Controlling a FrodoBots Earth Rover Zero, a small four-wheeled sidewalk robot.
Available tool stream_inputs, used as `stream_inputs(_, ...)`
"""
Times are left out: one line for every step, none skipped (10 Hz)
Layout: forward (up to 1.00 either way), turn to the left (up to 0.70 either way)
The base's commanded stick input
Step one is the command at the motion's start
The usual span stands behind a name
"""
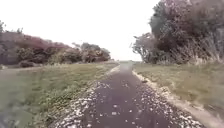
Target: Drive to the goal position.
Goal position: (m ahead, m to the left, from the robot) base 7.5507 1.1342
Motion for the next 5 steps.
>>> stream_inputs(1.0,0.0)
stream_inputs(1.0,0.0)
stream_inputs(1.0,0.0)
stream_inputs(1.0,0.0)
stream_inputs(1.0,0.0)
